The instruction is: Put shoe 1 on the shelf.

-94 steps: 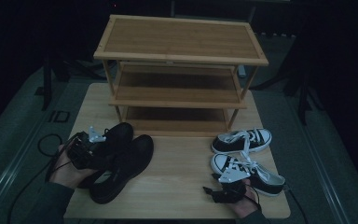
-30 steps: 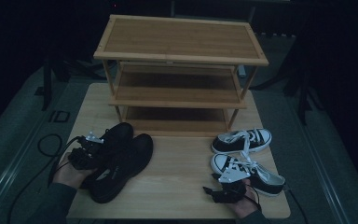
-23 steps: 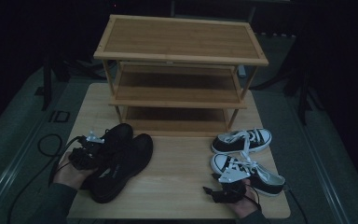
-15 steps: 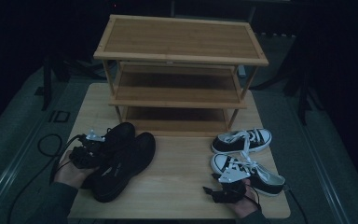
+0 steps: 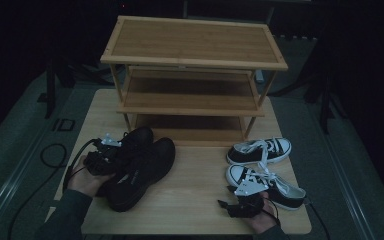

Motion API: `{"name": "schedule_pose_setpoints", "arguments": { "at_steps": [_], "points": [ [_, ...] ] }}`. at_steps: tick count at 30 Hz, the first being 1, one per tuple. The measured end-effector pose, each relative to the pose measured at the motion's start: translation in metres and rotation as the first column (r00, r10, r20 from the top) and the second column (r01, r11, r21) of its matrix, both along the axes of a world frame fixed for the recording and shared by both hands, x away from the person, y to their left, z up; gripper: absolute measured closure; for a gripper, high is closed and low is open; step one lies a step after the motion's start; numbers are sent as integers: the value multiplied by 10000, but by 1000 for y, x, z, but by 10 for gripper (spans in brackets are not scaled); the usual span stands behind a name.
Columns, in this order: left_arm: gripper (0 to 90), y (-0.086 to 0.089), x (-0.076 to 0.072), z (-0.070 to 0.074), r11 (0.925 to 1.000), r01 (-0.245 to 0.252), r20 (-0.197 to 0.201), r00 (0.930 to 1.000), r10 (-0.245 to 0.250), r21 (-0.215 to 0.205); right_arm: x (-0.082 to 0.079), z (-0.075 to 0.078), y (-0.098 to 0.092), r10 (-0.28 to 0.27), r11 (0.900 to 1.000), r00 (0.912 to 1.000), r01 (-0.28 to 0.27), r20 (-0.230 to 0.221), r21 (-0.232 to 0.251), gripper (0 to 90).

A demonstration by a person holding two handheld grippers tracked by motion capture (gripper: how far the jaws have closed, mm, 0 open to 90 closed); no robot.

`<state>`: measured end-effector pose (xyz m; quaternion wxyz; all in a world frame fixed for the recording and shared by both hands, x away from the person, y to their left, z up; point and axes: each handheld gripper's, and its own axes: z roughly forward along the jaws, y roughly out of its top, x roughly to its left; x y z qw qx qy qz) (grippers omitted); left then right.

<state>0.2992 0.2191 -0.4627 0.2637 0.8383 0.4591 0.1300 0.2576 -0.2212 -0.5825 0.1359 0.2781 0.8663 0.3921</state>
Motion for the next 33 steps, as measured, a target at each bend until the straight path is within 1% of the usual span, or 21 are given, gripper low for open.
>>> {"name": "schedule_pose_setpoints", "arguments": {
  "at_steps": [7, 14, 18, 23, 33],
  "points": [
    [847, -16, 12, 1, 9999, 157, 39, 9999, -157, 34, 0, 0, 0, 3, 10000, 10000, -3, 1, 3, 354],
    [847, -29, 23, 3, 9998, 205, 106, 9997, -206, 72, 0, 0, 0, 2, 10000, 10000, -2, 2, 4, 354],
    [847, -35, 28, 3, 9998, 196, 156, 9997, -197, 23, 0, 0, 0, 2, 10000, 10000, -2, 2, 3, 355],
    [847, -44, 36, 4, 9996, 265, 164, 9995, -266, 91, 0, 0, 0, 2, 10000, 10000, -2, 1, 5, 354],
    [847, -58, 50, 3, 9998, 181, 270, 9995, -184, 116, 0, 0, 0, 4, 10000, 10000, -4, -2, 7, 354]
  ]
}}
